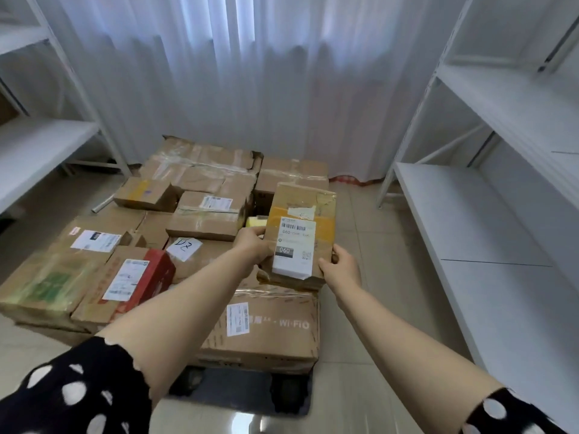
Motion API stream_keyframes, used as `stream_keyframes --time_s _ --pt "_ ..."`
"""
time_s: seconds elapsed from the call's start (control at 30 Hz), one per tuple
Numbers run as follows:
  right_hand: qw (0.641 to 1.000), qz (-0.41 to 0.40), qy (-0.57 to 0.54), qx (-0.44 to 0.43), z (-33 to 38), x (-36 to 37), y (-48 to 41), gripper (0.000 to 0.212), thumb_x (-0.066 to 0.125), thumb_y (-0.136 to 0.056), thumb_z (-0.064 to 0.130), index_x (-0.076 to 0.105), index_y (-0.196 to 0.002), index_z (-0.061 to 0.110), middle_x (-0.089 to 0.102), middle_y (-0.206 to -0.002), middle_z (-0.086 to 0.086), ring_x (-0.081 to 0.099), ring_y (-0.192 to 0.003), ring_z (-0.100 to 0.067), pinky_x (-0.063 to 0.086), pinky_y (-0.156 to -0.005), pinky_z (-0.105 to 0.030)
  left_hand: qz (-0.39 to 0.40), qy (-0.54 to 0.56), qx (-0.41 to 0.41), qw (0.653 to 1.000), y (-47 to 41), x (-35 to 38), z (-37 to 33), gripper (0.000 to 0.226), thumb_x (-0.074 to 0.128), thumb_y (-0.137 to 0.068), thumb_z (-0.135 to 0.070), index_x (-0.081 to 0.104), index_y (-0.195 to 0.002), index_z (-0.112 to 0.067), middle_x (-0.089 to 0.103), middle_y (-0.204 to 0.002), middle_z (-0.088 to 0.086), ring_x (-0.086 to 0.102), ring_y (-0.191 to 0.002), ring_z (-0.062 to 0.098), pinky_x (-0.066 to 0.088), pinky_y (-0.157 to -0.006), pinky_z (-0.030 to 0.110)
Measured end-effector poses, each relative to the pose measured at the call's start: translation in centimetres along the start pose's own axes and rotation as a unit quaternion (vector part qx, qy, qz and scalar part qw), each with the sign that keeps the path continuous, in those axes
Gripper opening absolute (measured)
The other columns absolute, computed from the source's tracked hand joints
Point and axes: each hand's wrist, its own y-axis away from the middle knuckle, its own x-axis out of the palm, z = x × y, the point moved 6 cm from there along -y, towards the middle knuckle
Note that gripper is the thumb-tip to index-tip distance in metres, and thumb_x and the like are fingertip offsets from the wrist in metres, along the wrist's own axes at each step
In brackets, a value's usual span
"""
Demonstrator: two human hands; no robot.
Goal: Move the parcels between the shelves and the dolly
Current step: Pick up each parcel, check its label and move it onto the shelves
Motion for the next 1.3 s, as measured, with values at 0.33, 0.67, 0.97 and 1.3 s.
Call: stream_keyframes --time_s 0.33,0.67,0.97,1.3 --pt "0.996 0.07 0.054 0.019 1.8 5.9 -18.4 0.026 0.05 -0.09 0.008 0.063 -0.108 0.02 0.068 -0.102 0.001 0.063 -0.092 -0.018 0.055 -0.083 -0.038 -0.057 0.005 -0.036 0.998 -17.3 -0.5 -2.6 0.045 0.067 -0.084 0.001 0.059 -0.126 -0.013 0.066 -0.116 0.007 0.063 -0.1 0.022 0.054 -0.084 0.033" --pt "0.979 0.182 0.062 0.068 -0.5 13.8 -36.0 0.019 0.048 -0.09 0.017 0.065 -0.097 0.024 0.07 -0.097 0.003 0.065 -0.093 -0.021 0.054 -0.087 -0.046 -0.139 0.022 -0.085 0.986 -33.6 0.3 -2.1 0.041 0.06 -0.086 0.009 0.058 -0.125 -0.003 0.062 -0.12 0.007 0.056 -0.107 0.018 0.045 -0.096 0.027" --pt "0.967 0.213 0.082 0.11 -4.7 21.4 -43.0 0.019 0.05 -0.087 0.014 0.064 -0.101 0.016 0.069 -0.098 -0.002 0.065 -0.094 -0.023 0.053 -0.087 -0.044 -0.163 -0.023 -0.123 0.979 -42.9 -1.1 4.0 0.043 0.062 -0.086 0.004 0.058 -0.127 -0.01 0.065 -0.115 0.004 0.061 -0.106 0.024 0.051 -0.096 0.042" --pt "0.952 0.209 0.076 0.209 -9.6 25.7 -42.3 0.019 0.059 -0.085 0.021 0.057 -0.103 0.015 0.066 -0.1 -0.001 0.063 -0.094 -0.023 0.054 -0.087 -0.043 -0.17 -0.166 -0.125 0.963 -45.8 -1.4 8.4 0.047 0.059 -0.086 -0.01 0.051 -0.132 -0.019 0.06 -0.126 0.0 0.057 -0.113 0.022 0.048 -0.093 0.037"
